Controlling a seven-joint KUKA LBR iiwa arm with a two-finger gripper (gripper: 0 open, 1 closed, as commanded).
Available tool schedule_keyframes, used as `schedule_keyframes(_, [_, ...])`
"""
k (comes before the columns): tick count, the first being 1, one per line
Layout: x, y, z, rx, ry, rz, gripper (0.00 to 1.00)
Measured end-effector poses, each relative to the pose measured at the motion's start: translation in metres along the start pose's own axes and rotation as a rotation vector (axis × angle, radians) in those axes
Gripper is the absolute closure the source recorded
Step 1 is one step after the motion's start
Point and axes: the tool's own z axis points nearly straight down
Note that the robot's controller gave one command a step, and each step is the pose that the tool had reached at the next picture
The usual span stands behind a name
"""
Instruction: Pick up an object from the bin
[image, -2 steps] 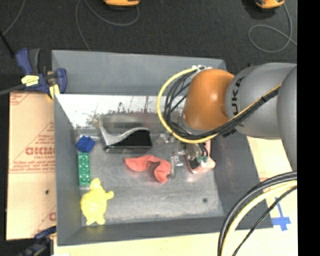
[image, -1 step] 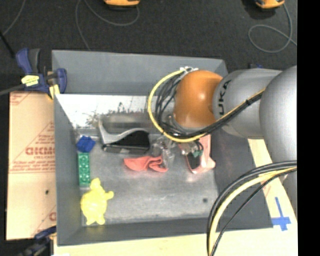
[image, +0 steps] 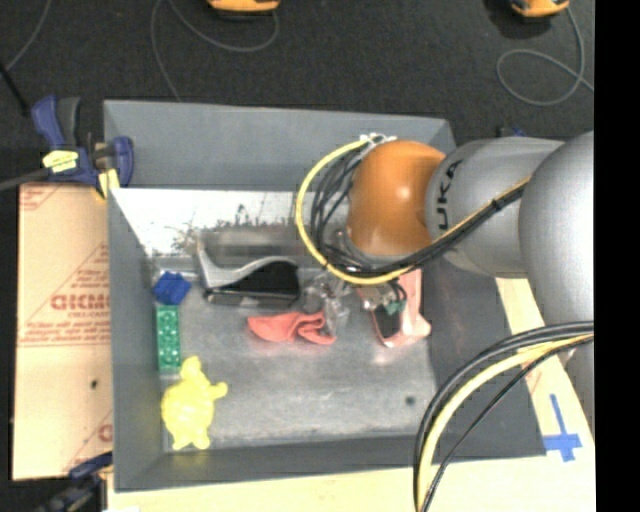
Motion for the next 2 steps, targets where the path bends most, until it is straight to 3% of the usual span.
schedule_keyframes(1, [0.0, 0.001, -0.034, 0.001, 0.0, -0.027, 1.0])
schedule_keyframes(2, [-0.011, 0.002, -0.052, 0.001, -0.007, 0.056, 1.0])
